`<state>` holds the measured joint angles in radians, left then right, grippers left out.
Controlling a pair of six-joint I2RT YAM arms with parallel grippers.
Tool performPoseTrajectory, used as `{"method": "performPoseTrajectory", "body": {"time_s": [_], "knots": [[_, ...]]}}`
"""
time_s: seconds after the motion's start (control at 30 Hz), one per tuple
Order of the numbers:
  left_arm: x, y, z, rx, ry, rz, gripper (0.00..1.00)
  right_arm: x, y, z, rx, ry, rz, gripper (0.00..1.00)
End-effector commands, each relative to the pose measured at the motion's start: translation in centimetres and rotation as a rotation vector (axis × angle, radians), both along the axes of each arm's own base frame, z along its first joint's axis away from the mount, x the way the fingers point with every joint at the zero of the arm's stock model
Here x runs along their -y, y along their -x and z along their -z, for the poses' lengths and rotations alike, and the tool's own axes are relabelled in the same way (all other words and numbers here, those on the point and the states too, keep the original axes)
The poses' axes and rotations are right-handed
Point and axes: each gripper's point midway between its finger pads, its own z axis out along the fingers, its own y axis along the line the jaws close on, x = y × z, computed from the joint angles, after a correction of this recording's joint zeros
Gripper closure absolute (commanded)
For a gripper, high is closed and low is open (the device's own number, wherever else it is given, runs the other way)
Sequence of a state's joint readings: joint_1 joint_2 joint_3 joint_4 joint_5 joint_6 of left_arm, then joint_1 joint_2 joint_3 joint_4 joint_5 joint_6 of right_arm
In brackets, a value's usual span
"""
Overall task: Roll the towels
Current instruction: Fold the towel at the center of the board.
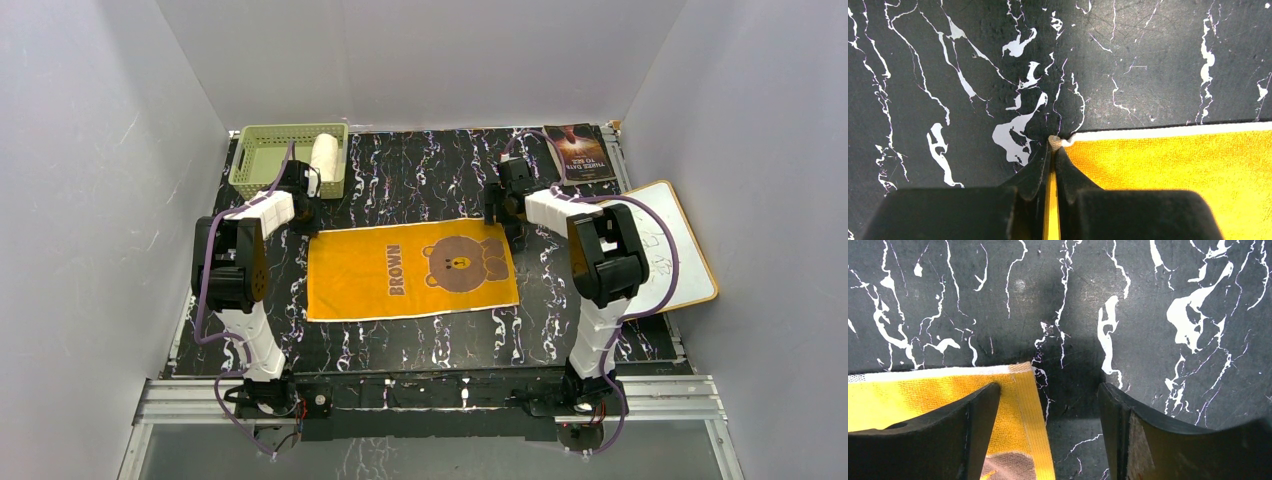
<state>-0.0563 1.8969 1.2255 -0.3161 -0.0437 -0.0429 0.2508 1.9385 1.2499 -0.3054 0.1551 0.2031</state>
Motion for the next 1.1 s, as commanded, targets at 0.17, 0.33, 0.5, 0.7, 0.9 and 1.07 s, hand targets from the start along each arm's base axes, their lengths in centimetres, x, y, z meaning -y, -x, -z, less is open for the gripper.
{"method": "performPoseTrajectory", "body": {"time_s": [0.17,0.33,0.5,0.7,0.9,1.07], "knots": [[-0.6,3.6,3.0,-0.153,-0.03,0.007,1.0,-0.2,0.8,2.1,-0.069,-0.055,-0.009,0.67],[-0.5,3.0,2.3,-0.121,-0.021,0.01,1.0,0.6,0.7,2.3,-0.077,-0.016,0.015,1.0],[-0.1,1.2,0.5,-0.034,0.001,0.012,1.0,0.1,-0.5,-0.6,0.01,-0.062,0.04,1.0],[0.8,-1.9,-3.4,0.126,0.046,0.012,1.0,0.1,-2.9,-6.9,0.198,-0.123,0.086,1.0],[0.4,-4.0,-6.0,0.215,0.02,0.019,1.0,0.8,-4.4,-10.7,0.309,-0.155,0.127,1.0],[0.0,-5.9,-6.8,0.249,-0.003,0.026,1.0,0.8,-5.4,-10.7,0.314,-0.157,0.13,1.0]]}}
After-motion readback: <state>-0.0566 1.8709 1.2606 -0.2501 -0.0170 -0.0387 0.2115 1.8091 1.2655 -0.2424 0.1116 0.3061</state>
